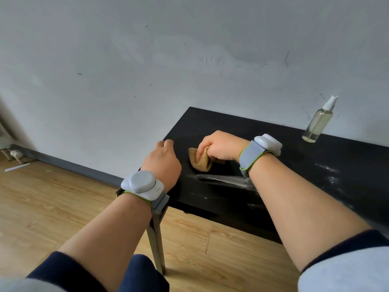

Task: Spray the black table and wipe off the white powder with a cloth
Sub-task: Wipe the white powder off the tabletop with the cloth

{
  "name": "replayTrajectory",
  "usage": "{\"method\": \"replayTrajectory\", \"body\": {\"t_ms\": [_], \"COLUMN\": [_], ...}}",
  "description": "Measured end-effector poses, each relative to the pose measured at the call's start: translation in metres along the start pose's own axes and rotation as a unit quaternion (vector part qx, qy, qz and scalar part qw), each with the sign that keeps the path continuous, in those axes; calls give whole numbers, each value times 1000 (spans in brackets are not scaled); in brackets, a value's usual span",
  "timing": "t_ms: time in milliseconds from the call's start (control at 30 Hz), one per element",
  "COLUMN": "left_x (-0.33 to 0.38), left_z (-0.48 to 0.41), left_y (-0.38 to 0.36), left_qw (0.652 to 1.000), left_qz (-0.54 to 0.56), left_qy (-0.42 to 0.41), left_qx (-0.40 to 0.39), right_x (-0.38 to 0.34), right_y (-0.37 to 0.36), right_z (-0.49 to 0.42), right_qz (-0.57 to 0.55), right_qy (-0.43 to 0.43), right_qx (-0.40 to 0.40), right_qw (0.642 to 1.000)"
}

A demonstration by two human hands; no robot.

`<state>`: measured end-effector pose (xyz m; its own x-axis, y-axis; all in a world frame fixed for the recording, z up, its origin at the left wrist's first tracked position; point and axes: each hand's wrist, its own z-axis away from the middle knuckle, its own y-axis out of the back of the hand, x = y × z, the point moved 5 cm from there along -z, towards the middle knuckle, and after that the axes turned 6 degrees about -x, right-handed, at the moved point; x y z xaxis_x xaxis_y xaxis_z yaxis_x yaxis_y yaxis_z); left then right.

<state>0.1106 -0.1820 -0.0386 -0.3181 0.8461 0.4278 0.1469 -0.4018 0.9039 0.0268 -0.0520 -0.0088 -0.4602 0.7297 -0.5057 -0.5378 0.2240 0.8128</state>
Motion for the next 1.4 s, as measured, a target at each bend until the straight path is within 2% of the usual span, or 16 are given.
{"method": "replayTrajectory", "body": {"t_ms": [267,400,467,533,600,667,733,800,933,1067,1200,1300,1400], "left_x": [11,10,11,13,18,22,24,26,25,24,28,29,31], "left_z": [4,5,3,0,-3,-7,-8,-7,-10,-13,-17,-21,-19], "left_y": [-2,-2,-3,-2,-4,-9,-12,-12,-11,-15,-18,-20,-21], "left_qw": [996,997,997,997,995,995,993,988,973,977,970,960,958], "left_qz": [-82,-59,-62,-64,-85,-94,-111,-148,-226,-212,-239,-275,-280], "left_qy": [-29,-40,-44,-41,-39,-28,-25,-24,-38,-13,-12,-33,-35], "left_qx": [9,24,11,5,-21,-35,-38,-34,-6,4,34,39,42], "right_x": [49,72,83,95,109,119,123,129,154,188,197,195,190], "right_y": [13,19,23,30,39,47,54,61,75,93,97,95,93], "right_z": [50,77,90,100,109,114,116,122,135,150,149,135,109], "right_qz": [32,15,-13,-100,-207,-314,-419,-455,-416,-230,-15,45,27], "right_qy": [-46,-64,-68,-66,-54,-32,-16,-23,-88,-220,-329,-360,-366], "right_qx": [-24,-14,4,60,136,192,210,223,299,366,286,263,287], "right_qw": [998,998,998,991,967,929,883,862,854,874,900,894,885]}}
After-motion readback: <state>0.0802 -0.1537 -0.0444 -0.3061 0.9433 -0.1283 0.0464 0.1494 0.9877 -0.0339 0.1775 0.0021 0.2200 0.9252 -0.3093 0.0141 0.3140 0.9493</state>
